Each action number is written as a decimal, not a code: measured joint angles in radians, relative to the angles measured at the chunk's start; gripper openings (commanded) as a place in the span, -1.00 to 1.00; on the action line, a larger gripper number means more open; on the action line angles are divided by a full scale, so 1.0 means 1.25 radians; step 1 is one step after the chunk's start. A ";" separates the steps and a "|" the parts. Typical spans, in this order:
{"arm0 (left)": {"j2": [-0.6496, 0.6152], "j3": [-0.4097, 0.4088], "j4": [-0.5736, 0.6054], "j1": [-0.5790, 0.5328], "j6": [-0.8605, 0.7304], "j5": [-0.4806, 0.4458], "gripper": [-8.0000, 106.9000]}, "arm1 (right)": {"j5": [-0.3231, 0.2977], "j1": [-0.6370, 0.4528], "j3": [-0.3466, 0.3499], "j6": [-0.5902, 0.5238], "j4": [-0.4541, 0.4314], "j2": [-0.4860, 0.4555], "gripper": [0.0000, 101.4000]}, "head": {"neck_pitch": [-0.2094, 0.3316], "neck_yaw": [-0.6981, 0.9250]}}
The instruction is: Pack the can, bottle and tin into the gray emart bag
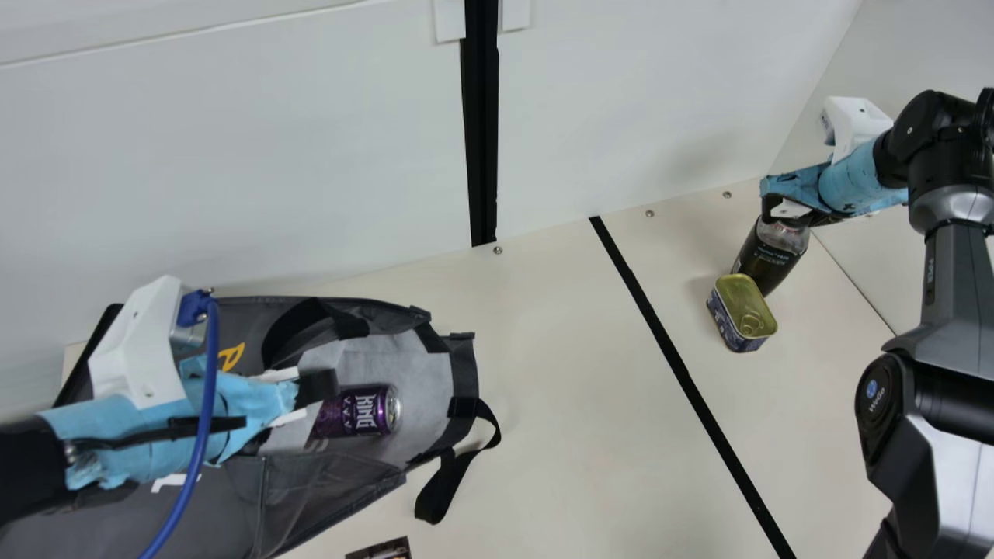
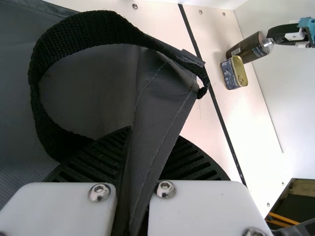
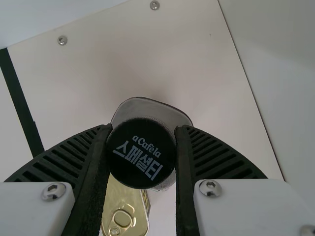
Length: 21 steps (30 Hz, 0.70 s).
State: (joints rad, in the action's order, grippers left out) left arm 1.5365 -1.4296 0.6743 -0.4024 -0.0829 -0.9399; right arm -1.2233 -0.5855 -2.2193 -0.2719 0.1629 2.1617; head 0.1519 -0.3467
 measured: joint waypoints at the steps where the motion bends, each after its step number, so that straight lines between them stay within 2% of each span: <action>1: 0.000 0.000 0.000 0.000 0.000 0.000 -0.68 | 0.000 -0.001 -0.002 -0.002 0.004 0.000 -1.00 | 0.000 -0.001; 21: 0.000 0.000 0.000 0.000 0.000 0.000 -0.68 | 0.001 0.018 -0.063 -0.067 0.024 -0.007 -1.00 | 0.000 -0.001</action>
State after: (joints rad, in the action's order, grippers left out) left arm 1.5365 -1.4296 0.6743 -0.4024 -0.0829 -0.9399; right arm -1.2224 -0.5626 -2.2979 -0.3554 0.1924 2.1528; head 0.1519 -0.3482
